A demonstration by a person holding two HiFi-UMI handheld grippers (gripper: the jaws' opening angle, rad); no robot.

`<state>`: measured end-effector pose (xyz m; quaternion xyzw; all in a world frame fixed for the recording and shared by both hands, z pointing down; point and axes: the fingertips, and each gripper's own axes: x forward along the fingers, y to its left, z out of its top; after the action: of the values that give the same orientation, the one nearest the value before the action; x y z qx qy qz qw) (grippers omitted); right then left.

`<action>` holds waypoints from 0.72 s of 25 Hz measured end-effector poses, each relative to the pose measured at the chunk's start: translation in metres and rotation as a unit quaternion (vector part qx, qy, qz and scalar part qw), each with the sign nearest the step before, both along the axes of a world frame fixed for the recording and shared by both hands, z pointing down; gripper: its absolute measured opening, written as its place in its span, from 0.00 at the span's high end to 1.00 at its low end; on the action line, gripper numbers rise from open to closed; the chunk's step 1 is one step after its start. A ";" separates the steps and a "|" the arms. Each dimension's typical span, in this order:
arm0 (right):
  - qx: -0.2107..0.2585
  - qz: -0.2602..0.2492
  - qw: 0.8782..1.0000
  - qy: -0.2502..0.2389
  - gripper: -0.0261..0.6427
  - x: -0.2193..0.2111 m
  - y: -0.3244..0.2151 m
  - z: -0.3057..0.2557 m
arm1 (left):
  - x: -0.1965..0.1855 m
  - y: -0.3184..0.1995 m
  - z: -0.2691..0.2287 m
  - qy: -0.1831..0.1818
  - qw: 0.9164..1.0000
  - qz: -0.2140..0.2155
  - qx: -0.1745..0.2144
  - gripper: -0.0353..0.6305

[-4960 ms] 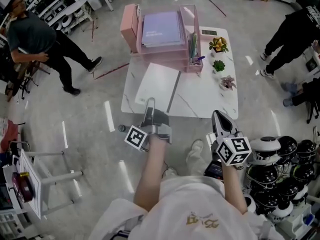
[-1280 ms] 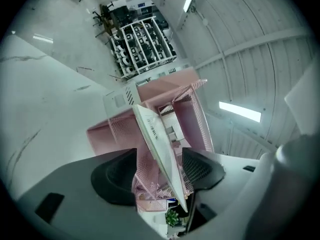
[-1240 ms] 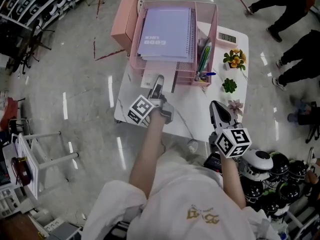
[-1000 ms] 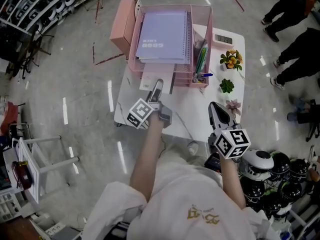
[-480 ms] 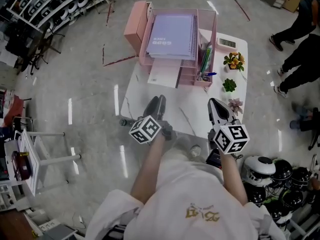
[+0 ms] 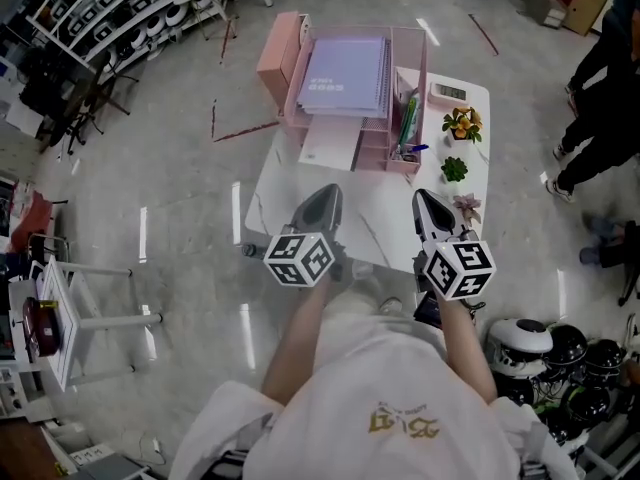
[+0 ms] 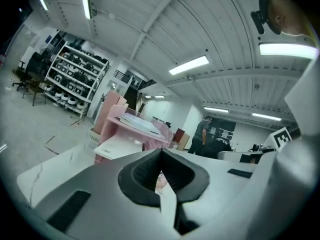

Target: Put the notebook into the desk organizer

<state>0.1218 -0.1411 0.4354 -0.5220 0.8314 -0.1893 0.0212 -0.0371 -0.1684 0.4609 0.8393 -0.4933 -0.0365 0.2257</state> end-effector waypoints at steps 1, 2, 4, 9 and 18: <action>0.002 0.000 1.000 0.002 0.95 0.000 0.000 -0.002 | 0.000 0.001 -0.002 -0.001 1.000 0.000 0.002 0.92; 0.004 0.000 1.000 0.004 0.95 0.000 0.000 -0.004 | 0.000 0.001 -0.005 0.000 1.000 -0.001 0.004 0.92; 0.009 0.000 1.000 0.007 0.95 0.000 0.001 -0.009 | -0.002 0.002 -0.011 0.001 1.000 -0.003 0.008 0.92; 0.010 -0.001 1.000 0.006 0.95 -0.001 0.000 -0.011 | -0.004 0.000 -0.019 0.004 1.000 -0.011 0.019 0.92; 0.009 -0.002 1.000 0.000 0.95 0.003 -0.003 -0.009 | -0.007 -0.004 -0.019 0.039 0.999 -0.019 0.023 0.92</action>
<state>0.1244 -0.1439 0.4260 -0.5199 0.8344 -0.1813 0.0253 -0.0442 -0.1727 0.4420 0.8327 -0.4991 -0.0845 0.2246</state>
